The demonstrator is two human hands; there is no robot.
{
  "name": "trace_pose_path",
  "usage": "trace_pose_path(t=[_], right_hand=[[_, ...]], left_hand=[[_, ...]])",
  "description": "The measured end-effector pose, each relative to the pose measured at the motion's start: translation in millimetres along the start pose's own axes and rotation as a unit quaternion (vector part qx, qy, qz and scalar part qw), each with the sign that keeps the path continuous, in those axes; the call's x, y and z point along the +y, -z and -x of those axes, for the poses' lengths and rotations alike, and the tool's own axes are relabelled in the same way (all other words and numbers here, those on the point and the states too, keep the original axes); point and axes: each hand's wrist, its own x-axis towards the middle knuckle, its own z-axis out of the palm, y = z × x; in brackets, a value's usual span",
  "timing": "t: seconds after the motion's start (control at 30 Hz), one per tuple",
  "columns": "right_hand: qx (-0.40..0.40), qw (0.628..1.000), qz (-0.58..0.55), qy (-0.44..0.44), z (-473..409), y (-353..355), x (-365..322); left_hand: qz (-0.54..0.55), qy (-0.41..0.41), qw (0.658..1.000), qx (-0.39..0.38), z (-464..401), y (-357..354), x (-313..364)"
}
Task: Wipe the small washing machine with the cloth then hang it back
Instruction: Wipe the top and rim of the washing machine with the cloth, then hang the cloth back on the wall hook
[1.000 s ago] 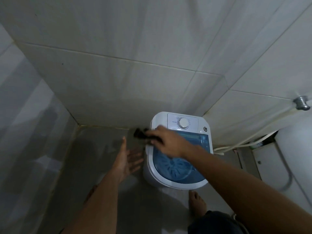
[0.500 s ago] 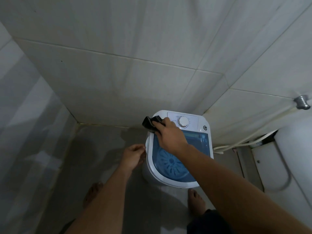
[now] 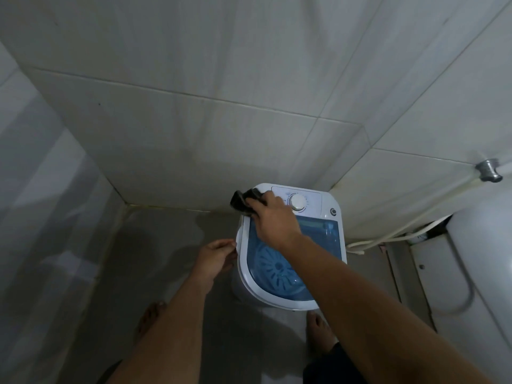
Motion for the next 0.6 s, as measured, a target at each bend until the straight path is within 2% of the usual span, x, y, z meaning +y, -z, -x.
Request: trace_pose_path(t=[0.07, 0.2, 0.37, 0.47, 0.6], right_hand=[[-0.022, 0.999, 0.02, 0.04, 19.8, -2.2, -13.4], [-0.078, 0.992, 0.032, 0.095, 83.2, -7.2, -39.2], [-0.18, 0.978, -0.062, 0.083, 169.5, -4.4, -57.5], [-0.162, 0.967, -0.195, 0.004, 208.7, 28.9, -71.5], [-0.056, 0.934, -0.338, -0.098, 233.1, 88.8, -67.0]], left_hand=[[0.019, 0.015, 1.0, 0.008, 6.1, 3.5, 2.6], [0.035, 0.003, 0.996, 0.078, 26.3, 22.5, 11.7], [-0.007, -0.036, 0.997, 0.071, 98.2, 33.1, 25.7], [-0.055, -0.043, 0.997, 0.039, 146.8, 31.1, 23.4], [-0.108, -0.084, 0.99, 0.011, 218.2, 20.7, 23.2]])
